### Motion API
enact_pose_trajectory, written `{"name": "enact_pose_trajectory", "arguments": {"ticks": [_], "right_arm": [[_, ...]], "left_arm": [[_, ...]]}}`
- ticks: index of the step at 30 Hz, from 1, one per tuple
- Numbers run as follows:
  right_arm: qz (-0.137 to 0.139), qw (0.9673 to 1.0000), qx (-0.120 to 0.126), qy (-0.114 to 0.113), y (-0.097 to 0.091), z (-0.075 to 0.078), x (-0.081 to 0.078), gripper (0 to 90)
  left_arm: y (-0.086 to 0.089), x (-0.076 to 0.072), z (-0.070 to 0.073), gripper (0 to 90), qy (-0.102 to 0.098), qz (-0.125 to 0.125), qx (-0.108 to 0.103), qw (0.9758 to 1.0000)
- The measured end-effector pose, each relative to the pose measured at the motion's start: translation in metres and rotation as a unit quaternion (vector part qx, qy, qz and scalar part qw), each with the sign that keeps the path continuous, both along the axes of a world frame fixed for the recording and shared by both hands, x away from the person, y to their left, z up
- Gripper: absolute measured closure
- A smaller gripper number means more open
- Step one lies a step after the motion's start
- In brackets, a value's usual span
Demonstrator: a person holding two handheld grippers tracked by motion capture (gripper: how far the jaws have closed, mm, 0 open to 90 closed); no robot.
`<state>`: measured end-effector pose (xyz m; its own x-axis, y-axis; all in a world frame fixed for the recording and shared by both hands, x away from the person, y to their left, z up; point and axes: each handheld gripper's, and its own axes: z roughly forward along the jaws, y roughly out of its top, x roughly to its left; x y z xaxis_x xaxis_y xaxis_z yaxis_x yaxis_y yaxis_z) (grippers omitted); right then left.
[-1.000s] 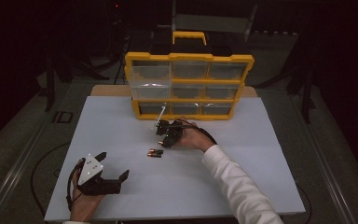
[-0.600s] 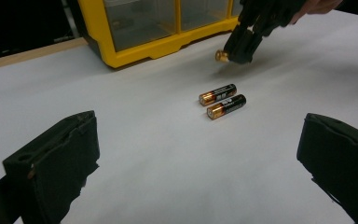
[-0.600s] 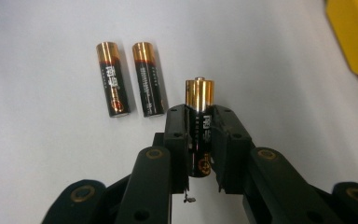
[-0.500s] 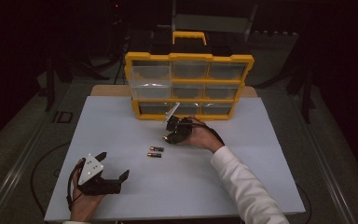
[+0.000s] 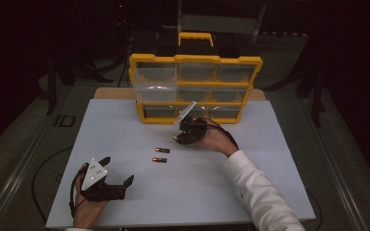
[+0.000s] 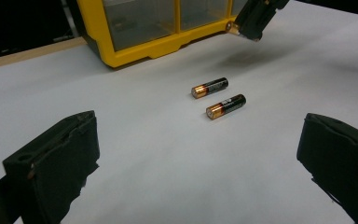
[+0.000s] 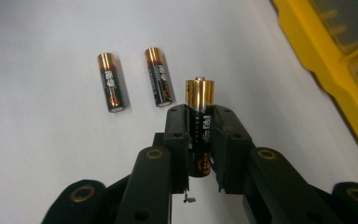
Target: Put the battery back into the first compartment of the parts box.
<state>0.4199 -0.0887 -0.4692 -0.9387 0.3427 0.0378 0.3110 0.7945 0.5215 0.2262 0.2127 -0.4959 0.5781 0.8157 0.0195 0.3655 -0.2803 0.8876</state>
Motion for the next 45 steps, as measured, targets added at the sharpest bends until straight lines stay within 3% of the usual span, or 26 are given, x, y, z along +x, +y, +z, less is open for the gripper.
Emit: {"name": "enact_pose_trajectory", "arguments": {"ticks": [18, 45], "right_arm": [[-0.015, 0.9992, 0.029, -0.021, -0.016, 0.032, 0.0, 77.0], [-0.026, 0.9962, 0.068, -0.046, -0.036, 0.106, 0.014, 77.0]], "left_arm": [[0.001, 0.0, 0.001, 0.0, -0.002, 0.003, -0.001, 1.0], [0.0, 0.0, 0.001, 0.0, 0.0, 0.001, -0.003, 1.0]]}}
